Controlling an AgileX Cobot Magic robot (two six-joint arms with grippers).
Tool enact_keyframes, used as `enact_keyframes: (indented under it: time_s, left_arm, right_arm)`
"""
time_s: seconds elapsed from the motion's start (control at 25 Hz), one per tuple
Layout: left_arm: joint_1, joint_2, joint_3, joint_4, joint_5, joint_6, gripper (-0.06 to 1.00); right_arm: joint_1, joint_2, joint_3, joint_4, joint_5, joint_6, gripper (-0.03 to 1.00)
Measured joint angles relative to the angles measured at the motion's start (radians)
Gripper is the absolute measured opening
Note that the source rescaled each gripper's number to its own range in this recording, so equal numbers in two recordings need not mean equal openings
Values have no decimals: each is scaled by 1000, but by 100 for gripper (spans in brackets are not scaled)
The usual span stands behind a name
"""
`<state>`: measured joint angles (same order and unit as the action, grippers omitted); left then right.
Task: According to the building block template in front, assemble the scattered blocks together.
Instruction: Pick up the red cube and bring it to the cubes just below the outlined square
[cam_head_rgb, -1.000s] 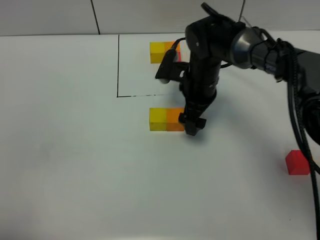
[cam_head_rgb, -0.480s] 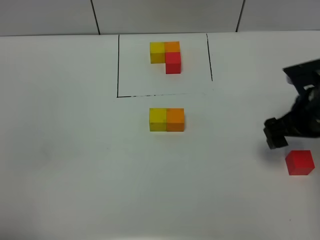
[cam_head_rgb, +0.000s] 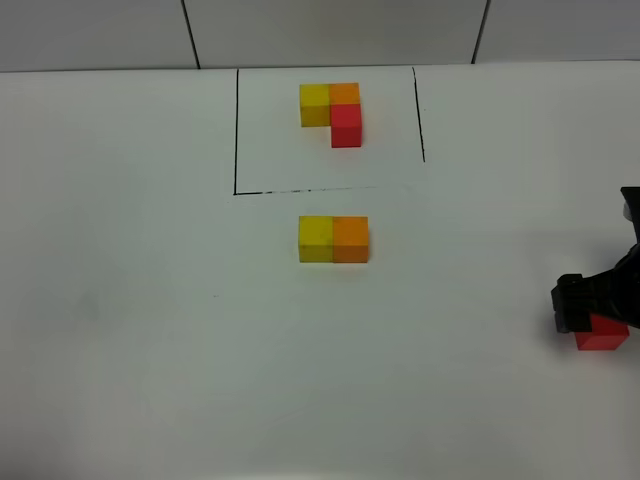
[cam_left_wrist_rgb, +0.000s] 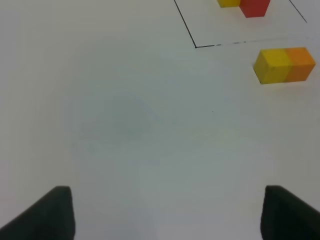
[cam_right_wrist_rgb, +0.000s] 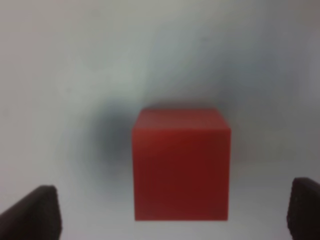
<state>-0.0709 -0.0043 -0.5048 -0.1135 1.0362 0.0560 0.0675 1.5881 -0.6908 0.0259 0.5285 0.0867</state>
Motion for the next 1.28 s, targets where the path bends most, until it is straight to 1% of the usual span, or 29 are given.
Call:
enact_keyframes:
  time_s: [0.12, 0.24, 0.28, 0.36, 0.4, 0.44, 0.52, 0.56, 0.6, 0.68, 0.76, 0.88, 0.96, 1.04, 1.12, 1.2, 1.28]
  left_arm:
    - [0, 0, 0, 0, 0, 0, 73]
    - [0, 0, 0, 0, 0, 0, 73]
    - [0, 0, 0, 0, 0, 0, 73]
    - [0, 0, 0, 0, 0, 0, 73]
    - [0, 0, 0, 0, 0, 0, 73]
    - [0, 0, 0, 0, 0, 0, 73]
    - [0, 0, 0, 0, 0, 0, 73]
    - [0, 0, 0, 0, 0, 0, 73]
    - [0, 0, 0, 0, 0, 0, 73]
    - [0, 0, 0, 0, 0, 0, 73]
    - [0, 0, 0, 0, 0, 0, 73]
    - [0, 0, 0, 0, 0, 0, 73]
    - [0, 0, 0, 0, 0, 0, 73]
    - [0, 0, 0, 0, 0, 0, 73]
    - [0, 0, 0, 0, 0, 0, 73]
    - [0, 0, 0, 0, 0, 0, 73]
    - [0, 0, 0, 0, 0, 0, 73]
  right_arm:
    - [-1, 49, 0, 0, -30, -2, 86]
    - [-1, 84, 1, 0, -45, -9, 82]
    - [-1, 92, 1, 0, -47, -9, 79]
    - [-1, 98, 1, 0, -50, -9, 69]
    - [-1, 99, 1, 1, -52, -9, 62]
    - [-1, 100, 1, 1, -53, -9, 52]
    - [-1, 102, 1, 8, -53, -9, 28]
    - [-1, 102, 1, 11, -53, -9, 10]
    - [-1, 102, 1, 14, -53, -4, 2]
    - [10, 101, 1, 13, -53, 11, 2]
    - [44, 90, 1, 11, -56, 54, 2]
    - [125, 60, -24, -2, -30, 144, 2]
    - [203, 54, -69, -12, 17, 218, 2]
    - [291, 54, -130, -44, 75, 311, 2]
    - [396, 64, -197, -100, 124, 420, 2]
    - [487, 100, -270, -176, 174, 549, 2]
    - [568, 157, -350, -231, 229, 646, 2]
